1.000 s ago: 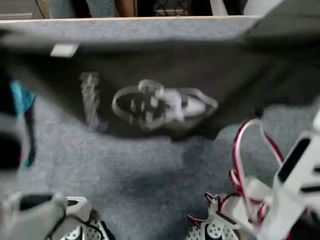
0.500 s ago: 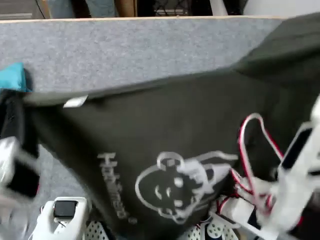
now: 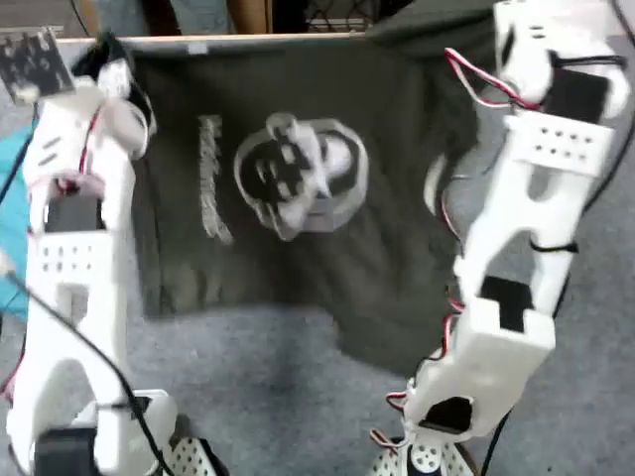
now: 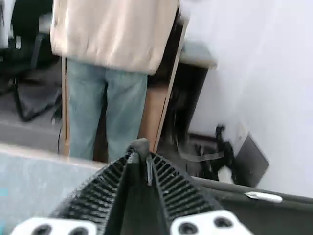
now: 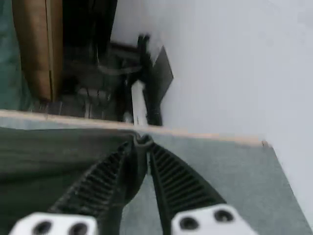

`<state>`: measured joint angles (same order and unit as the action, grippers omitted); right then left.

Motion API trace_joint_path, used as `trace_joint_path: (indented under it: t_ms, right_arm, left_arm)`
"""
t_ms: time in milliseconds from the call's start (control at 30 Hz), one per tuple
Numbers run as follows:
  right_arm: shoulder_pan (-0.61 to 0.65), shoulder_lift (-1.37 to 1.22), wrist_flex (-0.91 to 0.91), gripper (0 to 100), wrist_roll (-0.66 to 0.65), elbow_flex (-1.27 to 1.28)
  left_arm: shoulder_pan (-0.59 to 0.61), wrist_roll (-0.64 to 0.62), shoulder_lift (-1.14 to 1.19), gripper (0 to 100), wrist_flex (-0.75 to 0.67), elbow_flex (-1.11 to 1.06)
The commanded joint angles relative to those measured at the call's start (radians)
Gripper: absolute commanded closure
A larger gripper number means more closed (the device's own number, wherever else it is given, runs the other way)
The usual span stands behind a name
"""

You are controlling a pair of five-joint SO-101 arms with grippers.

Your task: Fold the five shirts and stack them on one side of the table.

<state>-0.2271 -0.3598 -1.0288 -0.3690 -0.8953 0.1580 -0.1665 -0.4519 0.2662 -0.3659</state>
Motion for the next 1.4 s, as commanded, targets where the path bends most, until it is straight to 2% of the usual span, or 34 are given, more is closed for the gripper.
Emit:
trace_joint_path:
  t_ms: [0, 133, 367, 533, 600, 733, 933, 1067, 1233, 1367]
  right_arm:
    - [0.040, -0.035, 0.057, 98.5, -0.002, -0.067]
    - [0.063, -0.064, 0.003, 98.5, -0.002, -0.102]
    - [0.046, -0.056, -0.311, 98.5, -0.012, -0.114]
    - [0.061, -0.045, -0.669, 98.5, -0.153, -0.127]
    - [0.063, -0.044, -0.743, 98.5, -0.229, -0.107]
    - [0.026, 0.051, -0.738, 98.5, -0.350, 0.067]
    - [0.032, 0.360, -0.721, 98.5, -0.555, 0.591]
    - [0.025, 0.544, -0.562, 98.5, -0.575, 0.943]
    - [0.006, 0.696, -0.336, 98.5, -0.577, 1.291]
    - [-0.051, 0.731, -0.258, 98.5, -0.577, 1.383]
  left_arm:
    - [0.021, -0.011, 0.155, 97, 0.144, 0.260]
    - [0.027, -0.011, 0.290, 97, 0.295, 0.390]
    - [0.031, -0.003, 0.315, 97, 0.471, 0.329]
    - [0.051, -0.002, 0.264, 97, 0.654, 0.242]
    - [0.061, 0.005, 0.235, 97, 0.715, 0.180]
    - [0.068, 0.114, 0.195, 97, 0.710, 0.015]
    - [0.136, 0.167, 0.183, 97, 0.646, -0.153]
    - [0.189, 0.166, 0.181, 97, 0.651, -0.182]
    - [0.117, 0.167, 0.183, 97, 0.661, -0.243]
    - [0.054, 0.169, 0.173, 97, 0.661, -0.314]
